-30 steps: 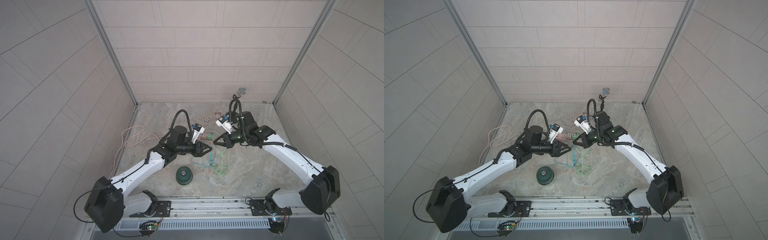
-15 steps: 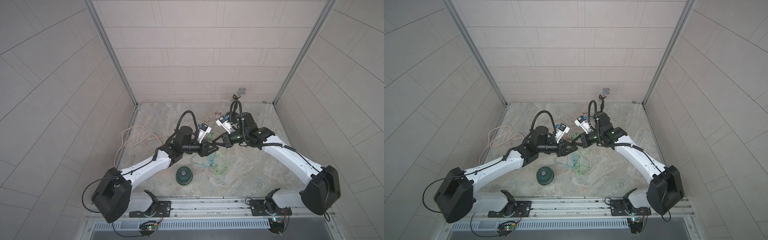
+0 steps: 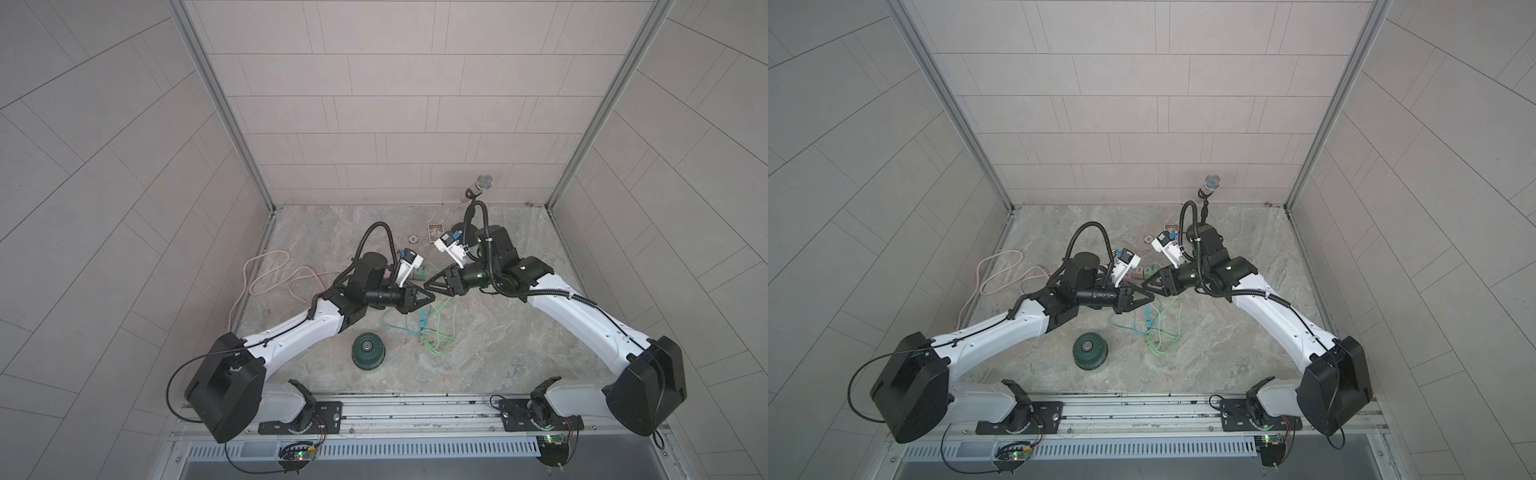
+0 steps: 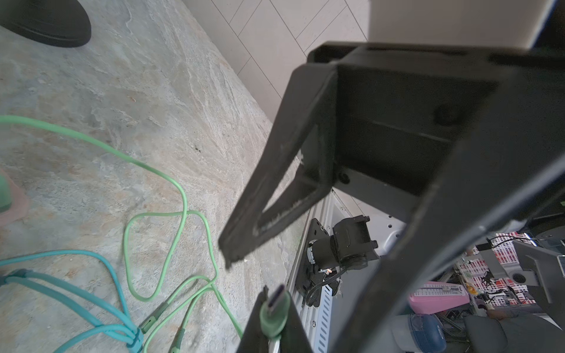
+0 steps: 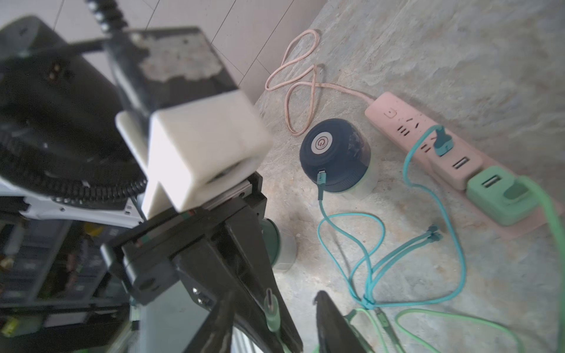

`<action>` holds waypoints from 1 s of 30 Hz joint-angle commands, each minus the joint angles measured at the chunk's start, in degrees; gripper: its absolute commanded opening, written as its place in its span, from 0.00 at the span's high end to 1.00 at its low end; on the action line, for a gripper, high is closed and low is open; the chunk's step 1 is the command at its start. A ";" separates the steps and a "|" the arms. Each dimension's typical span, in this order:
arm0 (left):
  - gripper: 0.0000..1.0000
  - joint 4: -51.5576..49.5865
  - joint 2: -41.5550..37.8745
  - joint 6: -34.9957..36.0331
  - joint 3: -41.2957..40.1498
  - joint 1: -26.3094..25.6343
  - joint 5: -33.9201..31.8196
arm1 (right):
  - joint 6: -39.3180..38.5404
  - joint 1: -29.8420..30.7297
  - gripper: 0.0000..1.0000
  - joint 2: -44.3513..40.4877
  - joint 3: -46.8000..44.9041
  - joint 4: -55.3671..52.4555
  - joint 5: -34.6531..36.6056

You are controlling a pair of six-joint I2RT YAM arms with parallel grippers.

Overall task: Charge the cordless meat grinders
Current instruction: Pick up the charging cable from the center of the board.

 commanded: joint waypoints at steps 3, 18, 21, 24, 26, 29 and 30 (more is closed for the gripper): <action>0.94 -1.07 1.00 -0.29 3.22 0.47 -1.09 | -5.78 -0.88 0.42 -6.36 -2.44 -1.08 3.62; 0.95 -1.99 0.89 -4.35 5.62 1.28 -1.38 | -16.68 7.44 0.42 -7.99 -7.81 -3.35 19.75; 0.95 -1.98 0.53 -4.66 5.37 1.33 -1.38 | -16.47 8.34 0.49 -6.20 -7.55 -0.91 22.06; 0.95 -1.55 0.48 -5.19 5.09 1.35 -1.41 | -16.22 8.61 0.53 -4.68 -7.08 0.35 22.42; 0.95 -1.60 0.50 -5.51 5.14 1.35 -1.32 | -16.22 8.72 0.60 -3.91 -6.52 0.16 21.50; 0.95 -1.43 0.03 -5.80 4.84 1.28 -1.56 | -16.27 8.81 0.79 -3.73 -6.46 -0.07 20.06; 0.95 -1.47 -0.05 -5.86 4.75 1.32 -1.52 | -16.40 8.83 0.83 -3.85 -6.49 -0.44 19.57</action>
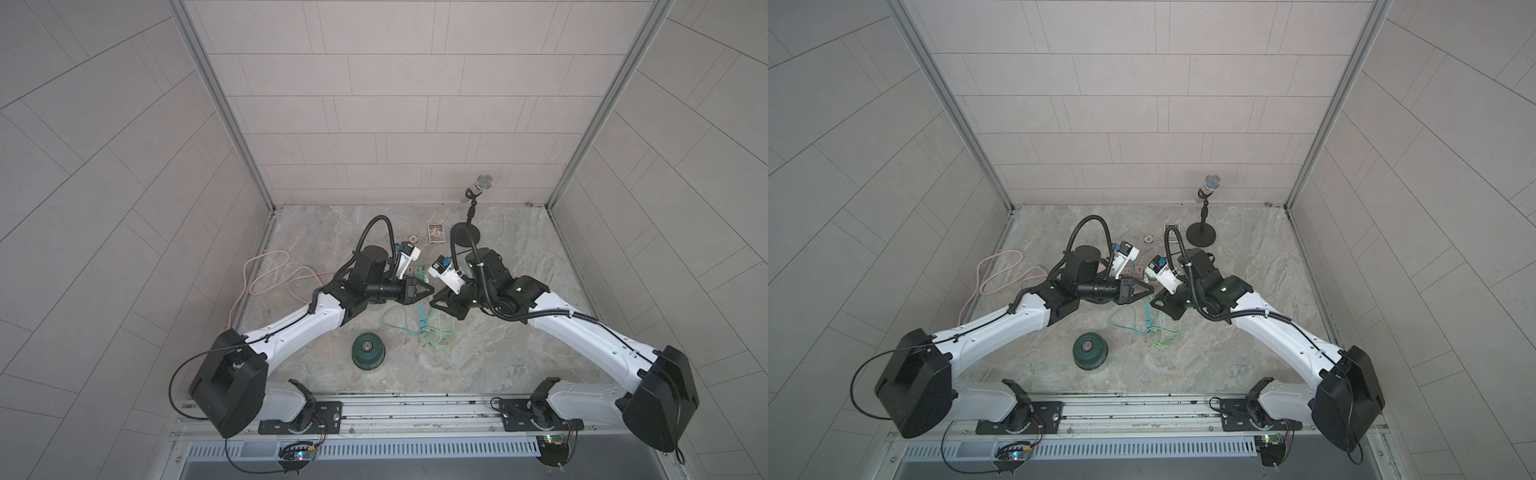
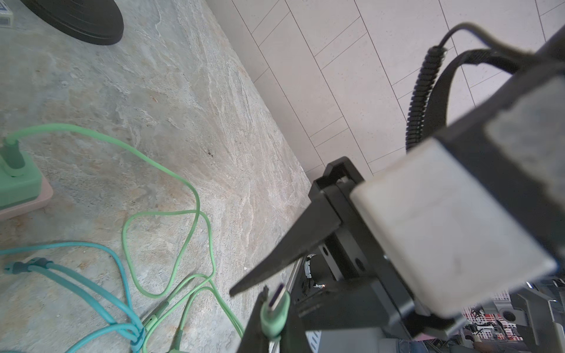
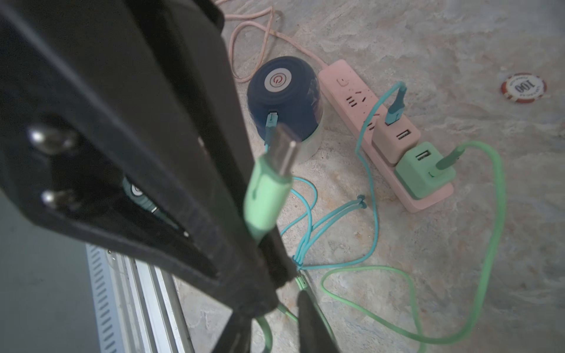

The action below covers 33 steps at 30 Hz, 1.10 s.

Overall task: Charge the cordless meat grinders
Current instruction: Pick up the charging cable from the center of the board.

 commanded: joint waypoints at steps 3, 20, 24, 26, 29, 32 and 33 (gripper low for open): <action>0.93 0.01 -1.56 -0.59 1.33 0.43 0.07 | -1.86 0.35 0.89 -0.88 1.01 -1.06 -2.32; 0.52 -2.36 -6.24 2.82 -1.38 8.52 14.94 | -6.64 0.17 0.91 1.09 6.07 -12.88 -11.66; 0.51 -8.22 -6.96 4.38 -1.10 9.02 15.85 | -6.35 -0.11 0.91 0.05 7.12 -12.65 -8.79; 0.51 -9.21 -8.05 4.00 -1.71 9.45 15.03 | -6.33 -0.45 0.91 -0.64 7.17 -12.41 -8.34; 0.51 -10.47 -9.99 2.96 -2.84 10.83 13.61 | -6.16 -1.04 0.91 -1.40 7.25 -12.78 -8.33; 0.52 -12.32 -11.57 2.55 -3.99 12.21 12.47 | -5.80 -1.30 0.91 -1.95 6.99 -12.84 -8.32; 0.52 -12.31 -12.01 2.05 -4.51 12.38 12.60 | -5.64 -1.39 0.91 -2.18 6.80 -12.87 -8.33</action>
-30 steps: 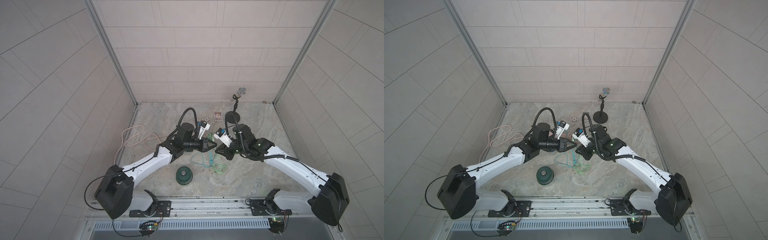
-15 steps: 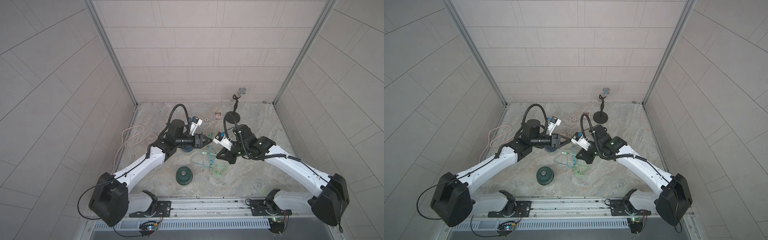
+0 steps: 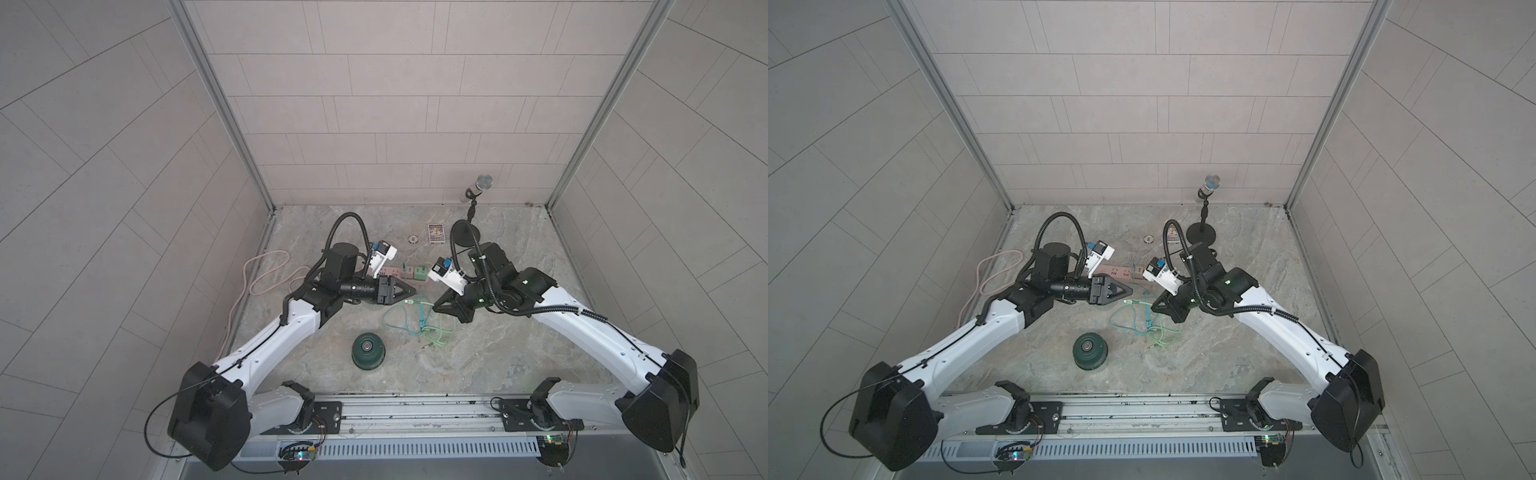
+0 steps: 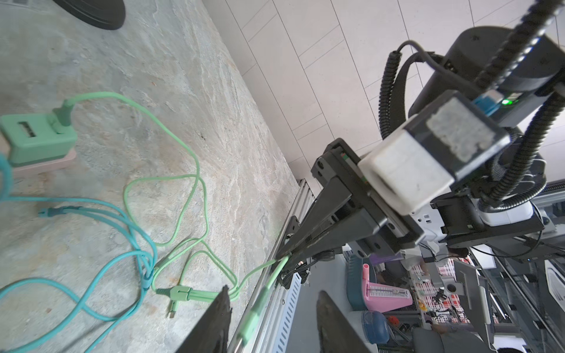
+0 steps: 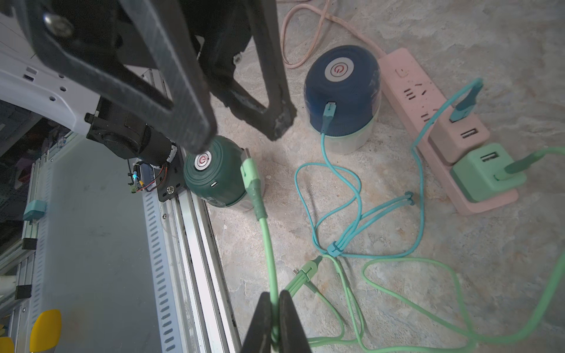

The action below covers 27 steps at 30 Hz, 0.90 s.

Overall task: Charge the cordless meat grinders
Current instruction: Pick up the charging cable from the center of the board.

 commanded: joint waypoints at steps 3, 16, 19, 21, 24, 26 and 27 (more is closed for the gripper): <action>0.52 1.12 -2.30 -2.32 -3.38 0.77 0.57 | 0.31 -0.40 0.91 -2.21 0.28 -0.65 0.19; 0.60 12.84 1.46 -8.11 -5.81 -0.70 3.46 | 2.64 -0.41 0.91 -2.38 -0.37 1.56 -0.63; 0.63 13.33 1.63 -9.07 -6.42 -0.83 4.26 | 3.09 -0.49 0.91 -2.11 -0.53 2.00 -0.77; 0.65 13.56 0.94 -9.21 -7.41 -0.91 4.52 | 3.23 -0.58 0.91 -1.83 -0.61 2.25 -1.01; 0.66 13.90 0.54 -9.69 -8.04 -0.91 4.55 | 3.46 -0.83 0.91 -1.23 -0.61 2.56 -1.27; 0.67 13.99 0.54 -9.67 -8.16 -0.92 4.41 | 3.52 -0.93 0.91 -0.77 -0.52 2.70 -1.59; 0.67 14.05 0.70 -9.56 -8.24 -0.92 4.28 | 3.60 -0.93 0.91 -0.60 -0.51 2.80 -1.59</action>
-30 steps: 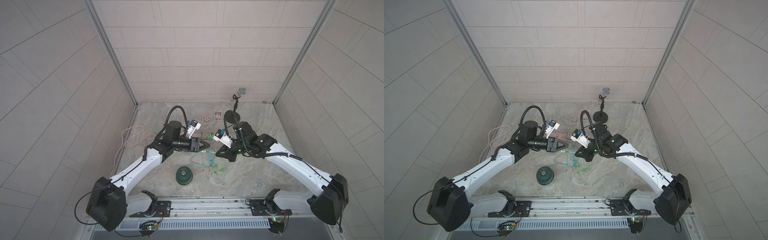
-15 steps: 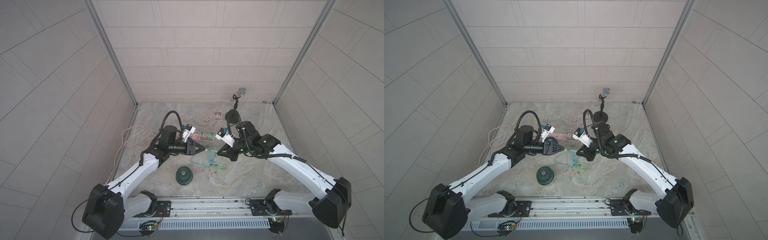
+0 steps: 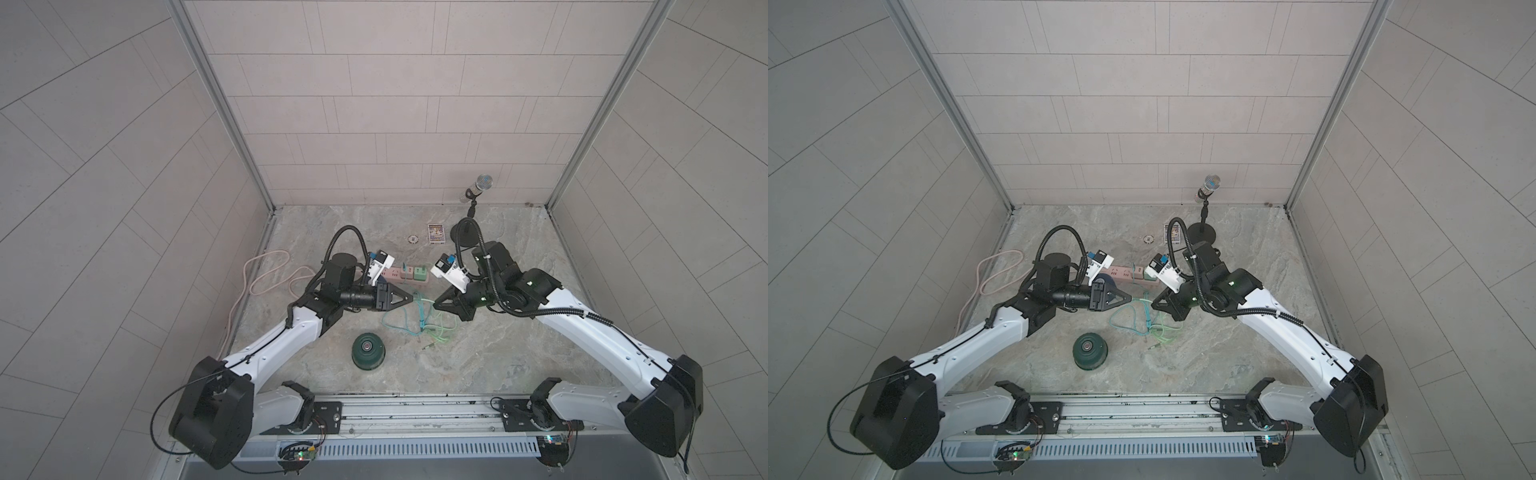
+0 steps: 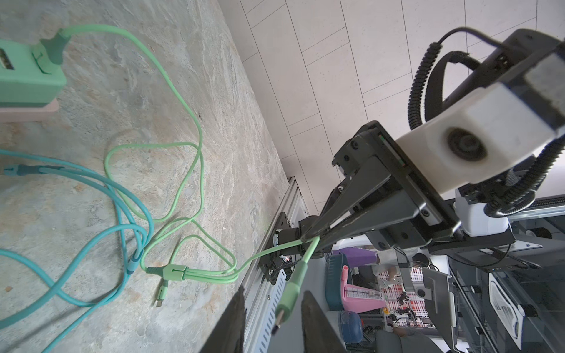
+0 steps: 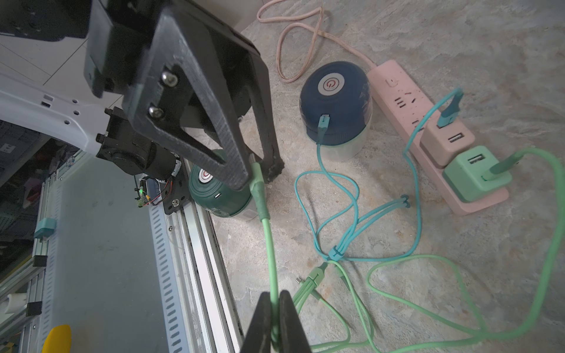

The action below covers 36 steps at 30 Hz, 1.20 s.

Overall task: Charge the cordless meat grinders
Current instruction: Pick up the charging cable from the center of the board.

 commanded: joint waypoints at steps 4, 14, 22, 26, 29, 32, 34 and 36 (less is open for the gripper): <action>0.76 4.07 0.20 -0.69 -0.37 -0.23 1.08 | -0.06 -0.57 0.91 1.01 -0.27 1.27 -1.50; 0.93 3.09 1.89 -2.74 1.39 -0.14 2.77 | -0.76 -0.96 0.78 1.43 -0.06 1.83 1.03; 0.94 -3.66 4.20 -3.50 4.02 -0.17 3.92 | -10.13 4.04 0.51 -1.57 -2.01 6.15 5.46; 0.94 -6.64 3.99 -3.10 5.40 -0.22 4.91 | -15.74 8.25 0.52 -1.31 -3.31 8.67 10.70; 0.94 -10.06 3.78 -1.31 6.39 -0.24 5.21 | -19.48 10.66 0.57 -0.43 -3.44 9.53 14.84; 0.94 -11.02 3.44 -1.30 6.52 -0.31 5.23 | -20.36 11.36 0.64 0.87 -2.93 9.99 17.88; 0.94 -11.24 3.33 -1.30 6.35 -0.29 5.13 | -20.48 11.61 0.67 1.19 -2.87 10.78 18.55; 0.94 -11.52 3.19 -1.30 5.99 -0.26 5.10 | -20.79 12.13 0.69 1.02 -3.26 12.34 19.56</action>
